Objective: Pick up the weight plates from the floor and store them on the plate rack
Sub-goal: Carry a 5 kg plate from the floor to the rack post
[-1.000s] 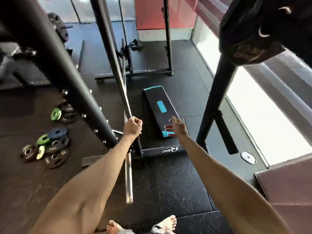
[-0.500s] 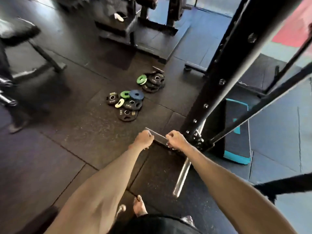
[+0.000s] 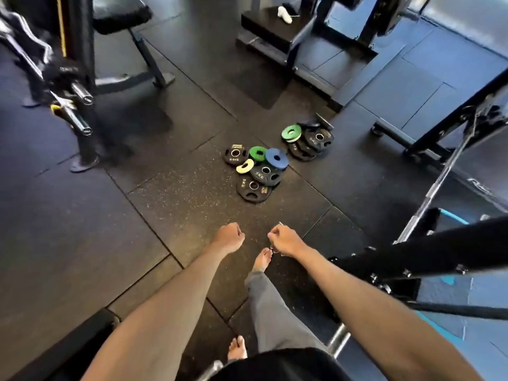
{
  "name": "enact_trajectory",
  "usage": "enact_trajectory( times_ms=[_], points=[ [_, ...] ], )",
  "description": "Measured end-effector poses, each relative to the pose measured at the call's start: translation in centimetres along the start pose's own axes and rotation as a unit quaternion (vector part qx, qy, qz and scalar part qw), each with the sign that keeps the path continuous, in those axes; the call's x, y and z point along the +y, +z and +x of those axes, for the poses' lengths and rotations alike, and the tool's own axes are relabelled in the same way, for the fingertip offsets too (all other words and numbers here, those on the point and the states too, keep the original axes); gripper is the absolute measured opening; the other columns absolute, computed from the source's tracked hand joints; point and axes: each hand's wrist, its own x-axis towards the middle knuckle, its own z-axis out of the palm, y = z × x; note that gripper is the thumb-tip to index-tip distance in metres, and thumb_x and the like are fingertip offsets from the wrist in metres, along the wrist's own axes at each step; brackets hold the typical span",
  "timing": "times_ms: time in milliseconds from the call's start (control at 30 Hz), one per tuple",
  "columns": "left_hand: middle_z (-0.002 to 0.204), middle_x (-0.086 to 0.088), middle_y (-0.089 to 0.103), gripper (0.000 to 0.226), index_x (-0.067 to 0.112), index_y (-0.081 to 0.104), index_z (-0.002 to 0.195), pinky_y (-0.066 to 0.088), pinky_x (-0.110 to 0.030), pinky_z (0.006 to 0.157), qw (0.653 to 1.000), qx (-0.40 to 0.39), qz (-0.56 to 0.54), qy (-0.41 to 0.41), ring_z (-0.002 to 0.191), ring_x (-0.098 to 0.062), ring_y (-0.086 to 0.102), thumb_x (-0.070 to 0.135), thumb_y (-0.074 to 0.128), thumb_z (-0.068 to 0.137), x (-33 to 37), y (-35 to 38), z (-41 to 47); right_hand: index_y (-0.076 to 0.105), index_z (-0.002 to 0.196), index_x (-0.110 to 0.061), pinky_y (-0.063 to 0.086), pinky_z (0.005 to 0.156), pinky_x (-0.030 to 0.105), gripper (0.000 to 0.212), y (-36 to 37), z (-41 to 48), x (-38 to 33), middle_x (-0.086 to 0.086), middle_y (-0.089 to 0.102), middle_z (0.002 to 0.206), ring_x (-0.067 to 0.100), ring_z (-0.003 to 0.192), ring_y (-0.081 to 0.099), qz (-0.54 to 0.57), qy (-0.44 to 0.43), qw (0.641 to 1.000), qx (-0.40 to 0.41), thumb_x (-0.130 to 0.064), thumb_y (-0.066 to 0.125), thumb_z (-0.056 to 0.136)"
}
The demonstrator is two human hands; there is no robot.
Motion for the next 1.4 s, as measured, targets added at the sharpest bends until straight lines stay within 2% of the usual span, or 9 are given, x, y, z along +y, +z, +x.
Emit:
enact_trajectory(
  times_ms=[167,333,700,800,900,1000,1100,1267,1400],
  points=[
    [0.099,-0.014,0.069,0.013,0.013,0.057,0.091,0.052,-0.038,0.079,0.999,-0.027,-0.010,-0.028,0.097,-0.031,0.064,0.023,0.049,0.096,1.5,-3.0,7.9,0.061,0.110,-0.013,0.046,0.081,0.029,0.021,-2.7,8.3,-2.6,0.012,0.070,0.109,0.029,0.105,0.065,-0.001,0.010,1.000,-0.022,-0.026,0.050,0.099],
    [0.098,-0.016,0.070,0.017,0.009,0.059,0.092,0.052,-0.037,0.080,0.998,-0.050,0.006,-0.045,0.096,-0.031,0.065,0.022,0.050,0.097,5.1,-6.5,16.2,0.060,0.111,-0.012,0.044,0.095,0.036,0.022,-5.7,16.5,-4.3,0.012,0.066,0.117,0.030,0.115,0.058,0.019,0.034,0.998,-0.052,-0.027,0.047,0.100],
    [0.099,-0.012,0.071,0.022,0.013,0.060,0.105,0.058,-0.046,0.083,0.987,-0.102,0.001,-0.122,0.089,-0.033,0.071,0.031,0.049,0.096,3.7,-6.6,37.2,0.061,0.103,-0.012,0.056,0.091,0.046,0.020,-4.2,36.2,-4.0,0.015,0.070,0.105,0.031,0.099,0.068,0.126,0.147,0.979,-0.067,-0.019,0.043,0.098],
    [0.089,-0.011,0.070,0.021,0.009,0.055,0.104,0.061,-0.038,0.066,0.982,-0.117,-0.012,-0.151,0.066,-0.026,0.070,0.027,0.044,0.101,1.9,-4.9,44.1,0.054,0.110,-0.012,0.060,0.080,0.044,0.020,-1.3,43.6,-2.0,0.015,0.068,0.102,0.030,0.091,0.069,0.170,0.200,0.964,-0.038,-0.020,0.043,0.095],
    [0.085,-0.014,0.069,0.019,0.008,0.053,0.106,0.061,-0.036,0.062,0.976,-0.135,-0.012,-0.171,0.062,-0.025,0.069,0.025,0.045,0.102,-1.3,-1.6,51.8,0.042,0.117,-0.015,0.062,0.061,0.039,0.025,3.2,52.1,1.4,0.015,0.066,0.101,0.030,0.083,0.071,0.253,0.278,0.926,-0.021,-0.021,0.047,0.094],
    [0.085,-0.018,0.070,0.023,0.001,0.055,0.110,0.061,-0.039,0.061,0.975,-0.135,-0.010,-0.175,0.071,-0.032,0.073,0.019,0.047,0.099,-4.6,2.8,60.1,0.049,0.121,0.000,0.063,0.064,0.045,0.047,8.6,60.3,5.4,0.017,0.072,0.096,0.031,0.075,0.074,0.337,0.349,0.875,-0.009,-0.030,0.054,0.085],
    [0.093,-0.018,0.069,0.019,0.002,0.052,0.108,0.057,-0.035,0.052,0.974,-0.124,-0.019,-0.189,0.074,-0.031,0.071,0.017,0.051,0.097,-7.0,6.6,67.0,0.051,0.111,0.006,0.062,0.064,0.048,0.039,12.1,66.7,7.4,0.022,0.073,0.088,0.035,0.072,0.073,0.423,0.400,0.813,-0.011,-0.029,0.053,0.096],
    [0.114,-0.022,0.063,0.039,-0.001,0.044,0.132,0.059,-0.050,0.081,0.954,-0.117,-0.083,-0.262,0.097,-0.037,0.069,0.015,0.051,0.098,-9.4,11.4,74.3,0.026,0.133,-0.015,0.061,0.057,0.050,0.058,15.6,74.3,9.9,0.030,0.065,0.106,0.042,0.079,0.070,0.522,0.458,0.718,0.042,-0.033,0.063,0.092],
    [0.129,-0.018,0.056,0.057,0.002,0.027,0.139,0.054,-0.045,0.093,0.964,-0.056,-0.065,-0.252,0.113,-0.038,0.061,0.024,0.055,0.095,-11.4,13.6,77.8,0.017,0.120,-0.019,0.060,0.061,0.054,0.063,20.0,79.0,13.1,0.027,0.056,0.114,0.042,0.085,0.068,0.552,0.490,0.668,0.096,-0.033,0.066,0.083]
  ],
)
